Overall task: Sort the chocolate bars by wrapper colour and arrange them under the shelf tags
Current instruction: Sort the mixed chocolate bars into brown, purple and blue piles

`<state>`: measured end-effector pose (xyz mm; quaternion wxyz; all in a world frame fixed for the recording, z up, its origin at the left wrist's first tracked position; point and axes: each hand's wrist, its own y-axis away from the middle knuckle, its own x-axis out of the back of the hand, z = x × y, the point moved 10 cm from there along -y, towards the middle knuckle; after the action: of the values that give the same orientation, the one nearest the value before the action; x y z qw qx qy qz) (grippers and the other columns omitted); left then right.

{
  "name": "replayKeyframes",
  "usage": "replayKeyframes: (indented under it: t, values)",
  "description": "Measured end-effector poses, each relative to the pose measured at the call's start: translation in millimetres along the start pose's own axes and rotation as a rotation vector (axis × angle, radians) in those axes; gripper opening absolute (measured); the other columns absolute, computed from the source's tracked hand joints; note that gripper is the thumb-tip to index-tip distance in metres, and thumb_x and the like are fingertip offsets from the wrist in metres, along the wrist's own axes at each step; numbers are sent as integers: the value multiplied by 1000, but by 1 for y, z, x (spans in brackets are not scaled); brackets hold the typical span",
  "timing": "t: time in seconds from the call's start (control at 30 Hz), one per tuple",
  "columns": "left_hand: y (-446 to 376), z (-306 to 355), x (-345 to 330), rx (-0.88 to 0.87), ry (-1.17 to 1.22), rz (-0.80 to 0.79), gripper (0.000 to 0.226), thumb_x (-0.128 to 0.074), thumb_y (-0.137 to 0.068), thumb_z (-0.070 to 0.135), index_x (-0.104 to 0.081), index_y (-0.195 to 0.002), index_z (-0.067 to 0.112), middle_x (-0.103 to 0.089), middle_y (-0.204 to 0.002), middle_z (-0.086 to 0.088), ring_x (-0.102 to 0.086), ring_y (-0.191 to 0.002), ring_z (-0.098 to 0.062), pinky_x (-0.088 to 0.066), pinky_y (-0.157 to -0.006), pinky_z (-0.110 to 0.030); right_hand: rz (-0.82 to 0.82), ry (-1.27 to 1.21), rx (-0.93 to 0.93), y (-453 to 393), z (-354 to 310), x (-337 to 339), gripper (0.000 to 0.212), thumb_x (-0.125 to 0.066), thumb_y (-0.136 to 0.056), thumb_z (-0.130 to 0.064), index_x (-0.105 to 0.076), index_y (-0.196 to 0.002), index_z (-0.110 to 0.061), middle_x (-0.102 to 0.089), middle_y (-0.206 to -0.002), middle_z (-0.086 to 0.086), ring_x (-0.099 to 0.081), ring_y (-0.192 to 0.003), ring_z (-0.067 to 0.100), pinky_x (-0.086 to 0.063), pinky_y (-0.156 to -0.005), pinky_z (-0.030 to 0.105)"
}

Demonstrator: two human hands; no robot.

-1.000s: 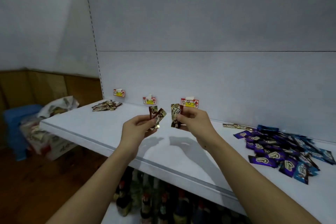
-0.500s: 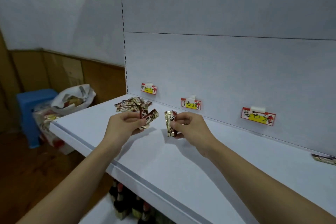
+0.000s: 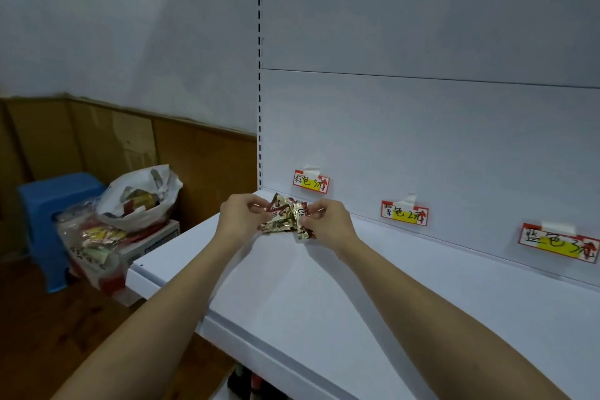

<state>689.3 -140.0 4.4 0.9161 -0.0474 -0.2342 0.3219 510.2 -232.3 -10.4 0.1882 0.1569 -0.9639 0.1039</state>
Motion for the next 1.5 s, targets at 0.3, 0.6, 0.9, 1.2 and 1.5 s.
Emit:
replayKeyframes:
  t: [0.3,0.6,0.9,1.2,1.5]
  values:
    - [-55,-21,-14,-113,-339,-98,16,-76,-82,15,-77,-97,17,-70,-97,1,-60,-82,-11,-45,-69,-20,1,197,21,-33,13,-20,15,-80,-77,-16,-71,-88,-12,-62,-74,-2,-58,-72,14,-46,-70,27]
    - [-24,15,-31,-238,-463,-64,17,-63,-90,36,-73,-103,31,-70,-105,9,-58,-92,-9,-46,-76,-28,-15,309,156,-12,-4,12,11,-61,-91,-21,-70,-93,-15,-69,-91,-3,-62,-85,14,-45,-69,21]
    - [71,78,-128,-315,-696,-213,48,-42,-92,61,-56,-130,36,-56,-135,5,-49,-124,-18,-41,-98,-38,-152,641,191,59,16,107,33,-46,-97,-40,-66,-115,-24,-63,-119,-5,-57,-105,16,-48,-91,38]
    - [181,134,-249,-334,-643,-323,55,-35,-90,66,-51,-134,37,-52,-140,8,-45,-128,-18,-36,-100,-40,-84,786,151,138,74,253,37,-42,-98,-46,-61,-124,-28,-59,-129,-5,-51,-117,15,-46,-94,39]
    - [287,228,-384,-380,-619,-507,47,-43,-93,58,-53,-133,35,-52,-138,4,-48,-125,-19,-41,-102,-42,41,813,100,224,122,444,26,-49,-97,-36,-64,-114,-24,-63,-113,-6,-55,-103,15,-47,-87,35]
